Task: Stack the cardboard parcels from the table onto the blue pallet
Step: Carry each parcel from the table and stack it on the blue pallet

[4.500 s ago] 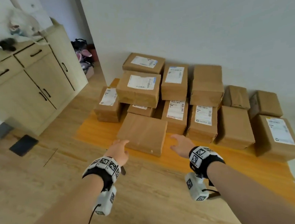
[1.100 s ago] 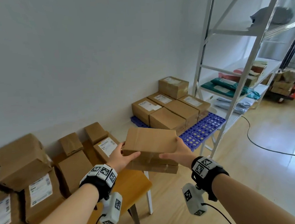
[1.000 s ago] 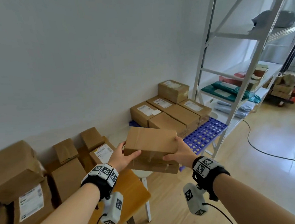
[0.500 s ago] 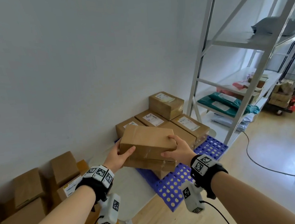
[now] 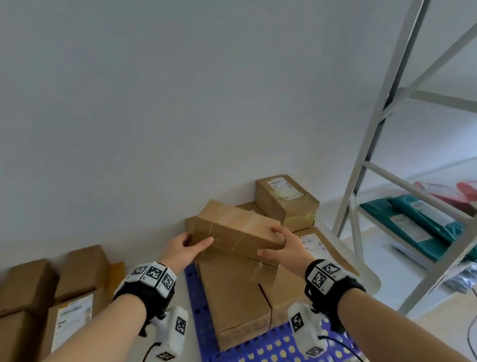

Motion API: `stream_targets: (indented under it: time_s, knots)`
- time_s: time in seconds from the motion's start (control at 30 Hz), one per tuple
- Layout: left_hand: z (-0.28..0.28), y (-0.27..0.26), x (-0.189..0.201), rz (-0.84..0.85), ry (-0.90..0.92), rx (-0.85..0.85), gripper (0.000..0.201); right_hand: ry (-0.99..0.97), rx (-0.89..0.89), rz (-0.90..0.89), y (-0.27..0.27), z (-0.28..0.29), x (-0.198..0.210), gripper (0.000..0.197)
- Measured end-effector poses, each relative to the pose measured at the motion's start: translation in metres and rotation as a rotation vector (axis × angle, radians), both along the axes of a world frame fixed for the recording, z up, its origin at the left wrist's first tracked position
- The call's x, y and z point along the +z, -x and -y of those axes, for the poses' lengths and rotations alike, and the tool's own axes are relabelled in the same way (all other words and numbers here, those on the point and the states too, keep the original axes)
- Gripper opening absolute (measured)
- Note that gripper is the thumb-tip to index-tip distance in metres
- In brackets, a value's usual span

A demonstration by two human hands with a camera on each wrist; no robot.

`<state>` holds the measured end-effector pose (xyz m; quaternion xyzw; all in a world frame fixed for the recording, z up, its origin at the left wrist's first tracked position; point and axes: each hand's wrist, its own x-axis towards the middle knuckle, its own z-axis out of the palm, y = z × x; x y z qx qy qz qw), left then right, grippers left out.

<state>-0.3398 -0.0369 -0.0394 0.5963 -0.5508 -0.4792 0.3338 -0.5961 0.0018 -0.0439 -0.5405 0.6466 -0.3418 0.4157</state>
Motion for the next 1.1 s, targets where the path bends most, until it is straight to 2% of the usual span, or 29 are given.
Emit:
stream_targets:
  time_s: [0.17,0.33,0.47,0.7,0.93,1.03,1.1]
  knots:
    - [0.006,0.036,0.004,-0.058,-0.052,0.079,0.018,-0.006,0.108,-0.053,0.036,0.035,-0.006,0.078]
    - [0.011,0.046,0.007,-0.101,-0.069,0.197,0.019,-0.02,0.181,-0.006,0.042,0.063,-0.01,0.077]
    - [0.022,0.041,0.013,-0.089,-0.088,0.232,0.041,-0.023,0.21,0.036,0.034,0.081,-0.011,0.079]
    - [0.054,0.038,0.016,-0.245,-0.248,0.244,0.075,0.008,0.164,-0.003,0.017,0.1,-0.011,0.081]
    - [0.087,0.044,0.01,-0.443,-0.292,0.295,0.078,0.045,0.14,-0.129,0.01,0.114,-0.006,0.082]
    - [0.094,0.045,0.006,-0.445,-0.302,0.342,0.093,0.043,0.147,-0.124,0.011,0.118,-0.008,0.081]
    - [0.098,0.043,0.004,-0.431,-0.308,0.366,0.088,0.026,0.169,-0.095,0.011,0.119,-0.011,0.081]
